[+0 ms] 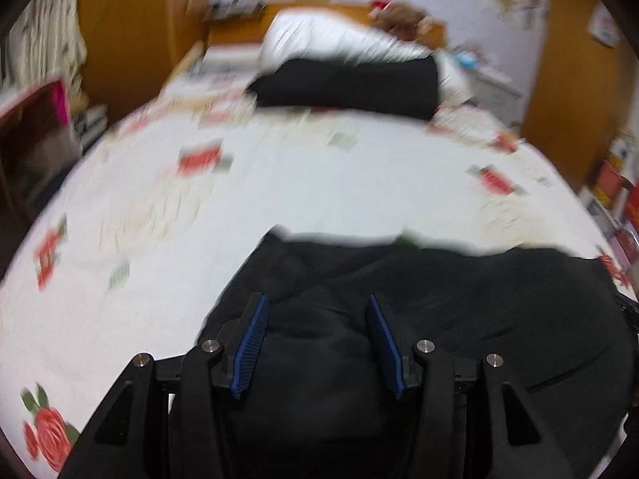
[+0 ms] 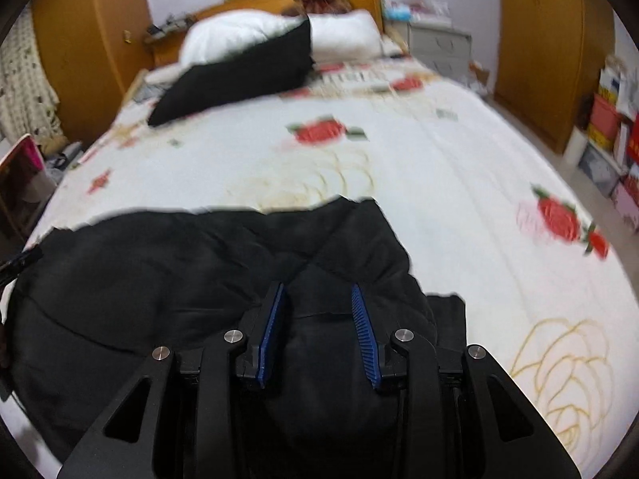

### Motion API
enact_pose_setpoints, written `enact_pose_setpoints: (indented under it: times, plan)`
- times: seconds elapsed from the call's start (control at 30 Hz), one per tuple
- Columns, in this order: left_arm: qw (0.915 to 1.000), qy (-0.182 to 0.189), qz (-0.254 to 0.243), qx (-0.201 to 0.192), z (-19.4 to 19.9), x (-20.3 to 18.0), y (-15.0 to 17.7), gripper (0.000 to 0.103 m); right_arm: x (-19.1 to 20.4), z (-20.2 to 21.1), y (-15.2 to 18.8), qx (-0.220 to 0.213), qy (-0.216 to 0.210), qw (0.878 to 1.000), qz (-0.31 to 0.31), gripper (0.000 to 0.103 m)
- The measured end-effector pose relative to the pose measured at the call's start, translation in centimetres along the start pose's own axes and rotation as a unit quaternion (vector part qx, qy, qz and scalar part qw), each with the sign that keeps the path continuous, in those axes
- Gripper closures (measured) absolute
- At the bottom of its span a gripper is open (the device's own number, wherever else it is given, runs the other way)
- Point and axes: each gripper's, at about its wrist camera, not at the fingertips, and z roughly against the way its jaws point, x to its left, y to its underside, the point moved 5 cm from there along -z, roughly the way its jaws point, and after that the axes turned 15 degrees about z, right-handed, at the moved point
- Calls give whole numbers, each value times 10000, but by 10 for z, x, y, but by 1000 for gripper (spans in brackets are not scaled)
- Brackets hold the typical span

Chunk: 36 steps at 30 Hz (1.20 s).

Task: Fold large clothes

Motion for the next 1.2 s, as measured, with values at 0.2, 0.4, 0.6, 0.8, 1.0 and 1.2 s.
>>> enact_pose_setpoints:
  times: [0.2,0.4,0.6,0.8,1.0,1.2]
  plan:
    - [9997,-8,101,-200,-26,1,13,48,-1,-30,5,-52,-47,9999,-117,69]
    - [9996,-1,150,-224,-29,2,14,48,-4,-34,6,-33,-76,9998,-157,69]
    - [9997,41,237,-71,4,6,0,49,-3,1,-6,79,-17,10000,-16,68]
    - [9984,293,348,-348,56,41,12,53,-6,61,16,-228,-341,9991,-121,67]
    - [9985,15,545,36,40,62,41,57,-10,50,46,210,-365,9989,-227,67]
    - [9971,252,719,4,77,63,42,57,-10,95,39,-80,-389,9985,-369,51]
